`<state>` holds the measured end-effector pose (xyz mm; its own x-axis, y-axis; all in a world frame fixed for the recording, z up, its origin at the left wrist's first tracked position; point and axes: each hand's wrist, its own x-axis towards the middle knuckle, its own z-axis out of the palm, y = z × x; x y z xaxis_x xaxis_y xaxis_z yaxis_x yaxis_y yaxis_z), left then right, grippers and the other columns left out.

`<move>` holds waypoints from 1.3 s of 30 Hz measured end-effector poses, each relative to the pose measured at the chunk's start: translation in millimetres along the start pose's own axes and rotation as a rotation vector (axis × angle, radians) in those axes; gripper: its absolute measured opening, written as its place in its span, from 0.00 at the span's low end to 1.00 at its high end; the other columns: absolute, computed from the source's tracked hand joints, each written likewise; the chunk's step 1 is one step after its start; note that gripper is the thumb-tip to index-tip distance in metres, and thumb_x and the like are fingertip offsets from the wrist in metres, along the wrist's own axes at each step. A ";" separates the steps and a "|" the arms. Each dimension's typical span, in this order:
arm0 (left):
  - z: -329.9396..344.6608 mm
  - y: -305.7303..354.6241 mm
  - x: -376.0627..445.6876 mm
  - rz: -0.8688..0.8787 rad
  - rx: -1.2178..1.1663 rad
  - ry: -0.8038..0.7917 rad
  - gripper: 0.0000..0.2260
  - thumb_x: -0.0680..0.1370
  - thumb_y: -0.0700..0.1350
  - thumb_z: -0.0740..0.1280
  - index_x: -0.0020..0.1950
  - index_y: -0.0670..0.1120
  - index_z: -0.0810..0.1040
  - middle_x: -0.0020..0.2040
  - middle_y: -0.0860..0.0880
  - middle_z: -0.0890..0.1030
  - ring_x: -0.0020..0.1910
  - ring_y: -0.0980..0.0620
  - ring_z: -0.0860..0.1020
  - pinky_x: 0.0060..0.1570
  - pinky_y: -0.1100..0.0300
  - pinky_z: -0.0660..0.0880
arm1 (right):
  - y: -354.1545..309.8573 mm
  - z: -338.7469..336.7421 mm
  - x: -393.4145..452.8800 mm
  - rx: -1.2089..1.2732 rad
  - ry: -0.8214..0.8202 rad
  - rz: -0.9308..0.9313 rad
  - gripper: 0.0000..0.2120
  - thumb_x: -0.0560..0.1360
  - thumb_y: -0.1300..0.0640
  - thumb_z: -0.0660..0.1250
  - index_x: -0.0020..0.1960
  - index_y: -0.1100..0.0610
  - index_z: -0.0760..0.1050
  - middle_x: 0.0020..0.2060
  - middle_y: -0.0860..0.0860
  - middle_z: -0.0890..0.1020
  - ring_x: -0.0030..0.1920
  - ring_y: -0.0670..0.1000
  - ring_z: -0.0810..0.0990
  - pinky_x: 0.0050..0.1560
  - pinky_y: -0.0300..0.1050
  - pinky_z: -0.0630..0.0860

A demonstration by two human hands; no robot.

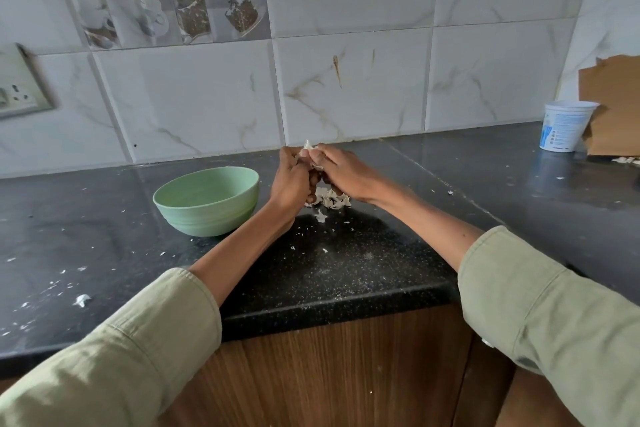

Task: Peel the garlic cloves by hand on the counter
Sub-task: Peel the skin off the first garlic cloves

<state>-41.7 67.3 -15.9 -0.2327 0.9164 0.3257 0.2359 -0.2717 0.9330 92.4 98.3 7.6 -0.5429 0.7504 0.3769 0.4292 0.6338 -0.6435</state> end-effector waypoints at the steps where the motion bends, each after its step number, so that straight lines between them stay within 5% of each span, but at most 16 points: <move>1: 0.3 -0.7 0.5 0.001 -0.008 0.001 0.09 0.88 0.44 0.53 0.66 0.42 0.64 0.40 0.49 0.73 0.31 0.55 0.69 0.29 0.60 0.69 | 0.5 0.4 -0.3 0.004 0.008 -0.003 0.22 0.90 0.51 0.50 0.78 0.60 0.69 0.78 0.55 0.72 0.79 0.55 0.68 0.79 0.49 0.59; 9: -2.3 2.6 1.1 -0.036 -0.227 -0.032 0.09 0.85 0.35 0.49 0.55 0.47 0.64 0.34 0.50 0.67 0.28 0.56 0.62 0.25 0.63 0.61 | 6.2 0.0 7.4 -0.010 0.027 0.020 0.24 0.90 0.50 0.52 0.84 0.58 0.59 0.81 0.57 0.66 0.81 0.56 0.63 0.79 0.49 0.58; 11: -2.8 3.5 0.9 -0.049 -0.257 -0.046 0.09 0.85 0.35 0.49 0.56 0.46 0.65 0.34 0.50 0.68 0.28 0.57 0.62 0.25 0.63 0.60 | 8.4 -3.5 10.6 -0.007 0.002 0.045 0.23 0.90 0.50 0.52 0.81 0.58 0.65 0.67 0.51 0.80 0.68 0.48 0.77 0.69 0.40 0.68; 13: -1.8 3.1 0.6 -0.048 -0.228 -0.045 0.07 0.87 0.38 0.50 0.57 0.46 0.66 0.36 0.50 0.69 0.28 0.57 0.63 0.25 0.64 0.61 | 12.9 -5.7 14.6 -0.017 0.004 0.076 0.17 0.90 0.51 0.53 0.67 0.58 0.75 0.44 0.41 0.75 0.44 0.38 0.72 0.47 0.37 0.68; 18: -4.7 -4.0 4.4 -0.053 -0.079 0.034 0.09 0.90 0.50 0.52 0.63 0.47 0.67 0.42 0.50 0.73 0.33 0.57 0.67 0.29 0.65 0.66 | 26.5 -10.7 15.5 -0.116 0.034 0.125 0.14 0.89 0.55 0.54 0.49 0.57 0.72 0.41 0.54 0.77 0.33 0.47 0.69 0.31 0.39 0.65; 21: -7.7 -6.6 6.5 -0.067 -0.085 0.066 0.09 0.90 0.48 0.55 0.66 0.45 0.68 0.46 0.48 0.76 0.34 0.56 0.69 0.30 0.64 0.68 | 25.3 -13.7 13.5 -0.280 -0.018 0.077 0.12 0.88 0.55 0.59 0.46 0.56 0.72 0.39 0.51 0.76 0.32 0.46 0.67 0.33 0.39 0.65; 24: -6.4 -7.3 7.1 -0.058 -0.073 0.068 0.08 0.89 0.45 0.57 0.67 0.45 0.69 0.49 0.47 0.80 0.34 0.56 0.71 0.29 0.65 0.69 | 19.4 -14.5 12.4 -0.323 -0.064 0.031 0.08 0.85 0.56 0.64 0.54 0.61 0.78 0.42 0.49 0.79 0.37 0.45 0.73 0.39 0.39 0.67; 27: -5.1 -9.2 7.6 0.000 -0.012 0.063 0.09 0.89 0.46 0.59 0.67 0.45 0.70 0.49 0.47 0.83 0.34 0.57 0.74 0.30 0.65 0.71 | 18.2 -15.9 13.1 -0.282 -0.040 0.043 0.11 0.84 0.56 0.64 0.55 0.63 0.81 0.46 0.57 0.85 0.40 0.52 0.78 0.43 0.44 0.71; 34: -4.5 -10.9 8.6 0.113 0.103 0.074 0.04 0.88 0.45 0.62 0.61 0.48 0.72 0.49 0.49 0.86 0.35 0.56 0.76 0.32 0.62 0.72 | 21.6 -21.4 14.2 -0.012 0.095 0.014 0.17 0.77 0.75 0.59 0.51 0.61 0.83 0.42 0.55 0.87 0.43 0.54 0.88 0.46 0.50 0.86; 37: -3.2 -12.1 8.5 0.155 0.160 0.063 0.04 0.87 0.45 0.63 0.61 0.47 0.73 0.48 0.49 0.86 0.35 0.58 0.78 0.35 0.59 0.73 | 25.3 -20.5 16.8 -0.077 0.127 -0.037 0.09 0.77 0.70 0.71 0.54 0.59 0.84 0.44 0.49 0.87 0.46 0.49 0.86 0.50 0.43 0.82; 39: -2.5 -12.0 8.9 0.168 0.193 0.051 0.06 0.87 0.46 0.64 0.61 0.45 0.73 0.46 0.50 0.87 0.34 0.57 0.78 0.37 0.55 0.74 | 24.3 -21.6 18.6 -0.052 0.181 -0.052 0.05 0.80 0.64 0.71 0.55 0.58 0.83 0.45 0.49 0.86 0.46 0.48 0.85 0.48 0.42 0.80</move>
<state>-49.0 78.0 -23.8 -0.2213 0.8459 0.4852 0.4501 -0.3527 0.8204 108.3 131.6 13.3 -0.4283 0.7352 0.5254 0.4435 0.6776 -0.5866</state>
